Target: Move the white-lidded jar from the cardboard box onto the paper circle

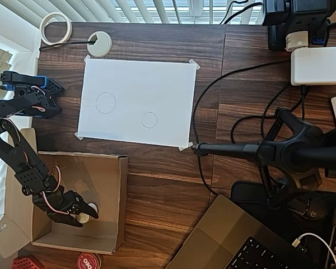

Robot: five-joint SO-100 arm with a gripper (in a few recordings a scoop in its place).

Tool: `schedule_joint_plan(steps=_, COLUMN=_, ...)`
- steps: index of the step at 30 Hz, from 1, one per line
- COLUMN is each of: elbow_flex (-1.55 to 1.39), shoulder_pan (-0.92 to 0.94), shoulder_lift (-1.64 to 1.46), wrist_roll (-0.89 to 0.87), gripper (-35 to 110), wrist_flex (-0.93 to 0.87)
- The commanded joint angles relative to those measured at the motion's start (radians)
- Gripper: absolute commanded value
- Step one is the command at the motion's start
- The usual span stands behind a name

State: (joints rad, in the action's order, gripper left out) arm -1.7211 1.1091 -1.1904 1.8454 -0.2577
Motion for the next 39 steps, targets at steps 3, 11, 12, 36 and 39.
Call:
schedule_joint_plan(steps=3, elbow_flex=0.041, shoulder_pan=-0.003, shoulder_lift=-0.084, wrist_roll=-0.014, gripper=12, wrist_flex=-0.002)
schedule_joint_plan(steps=11, elbow_flex=-0.009, shoulder_pan=-0.034, shoulder_lift=-0.163, wrist_roll=-0.008, gripper=12, wrist_flex=0.15)
schedule_joint_plan(steps=12, elbow_flex=-0.015, shoulder_pan=-0.038, shoulder_lift=-0.17, wrist_roll=-0.003, gripper=12, wrist_flex=0.167)
schedule_joint_plan(steps=36, elbow_flex=-0.35, shoulder_pan=-0.204, shoulder_lift=-0.54, wrist_roll=0.046, gripper=10, wrist_flex=0.557)
schedule_joint_plan(steps=39, elbow_flex=-0.387, shoulder_pan=-0.249, shoulder_lift=-0.603, wrist_roll=0.031, gripper=10, wrist_flex=0.565)
